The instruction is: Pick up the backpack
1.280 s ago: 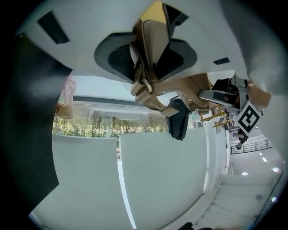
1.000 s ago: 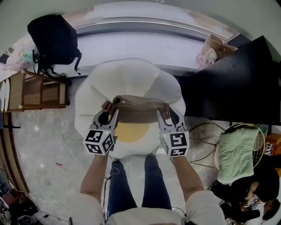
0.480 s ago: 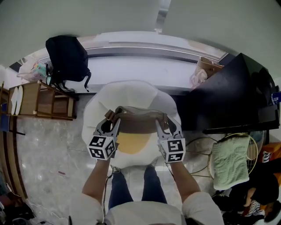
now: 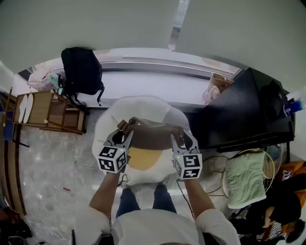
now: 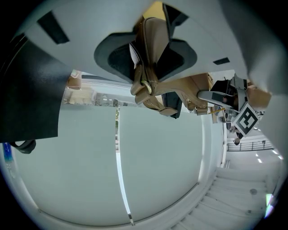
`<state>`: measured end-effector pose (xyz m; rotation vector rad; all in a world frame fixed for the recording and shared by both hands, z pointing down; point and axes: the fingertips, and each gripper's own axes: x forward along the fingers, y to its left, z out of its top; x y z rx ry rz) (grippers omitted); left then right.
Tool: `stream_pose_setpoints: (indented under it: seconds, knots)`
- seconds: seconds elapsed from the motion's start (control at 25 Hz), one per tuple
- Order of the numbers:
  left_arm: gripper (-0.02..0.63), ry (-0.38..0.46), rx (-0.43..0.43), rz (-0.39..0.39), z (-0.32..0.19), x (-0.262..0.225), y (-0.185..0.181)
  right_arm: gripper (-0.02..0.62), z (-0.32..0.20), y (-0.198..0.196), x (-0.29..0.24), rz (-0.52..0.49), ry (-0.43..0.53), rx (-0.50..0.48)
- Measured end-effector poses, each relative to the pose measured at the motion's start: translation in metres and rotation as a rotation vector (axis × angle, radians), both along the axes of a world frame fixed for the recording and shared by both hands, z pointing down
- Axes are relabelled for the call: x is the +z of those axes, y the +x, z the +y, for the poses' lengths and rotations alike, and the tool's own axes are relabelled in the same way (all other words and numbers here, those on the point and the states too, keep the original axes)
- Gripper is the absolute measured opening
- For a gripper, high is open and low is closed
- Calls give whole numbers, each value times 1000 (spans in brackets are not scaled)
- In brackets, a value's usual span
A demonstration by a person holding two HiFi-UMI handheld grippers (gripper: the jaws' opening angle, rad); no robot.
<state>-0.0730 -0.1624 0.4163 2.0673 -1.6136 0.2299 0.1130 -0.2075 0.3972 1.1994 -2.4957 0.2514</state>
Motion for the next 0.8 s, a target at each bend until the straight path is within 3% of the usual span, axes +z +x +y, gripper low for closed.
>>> stream_pose_setpoints:
  seconds: [0.32, 0.8]
  knots:
    - [117, 26, 6, -3, 19, -43, 4, 173, 21, 5, -44, -12, 42, 7]
    - [117, 129, 19, -29, 36, -116, 3, 173, 42, 4, -116, -44, 135, 14]
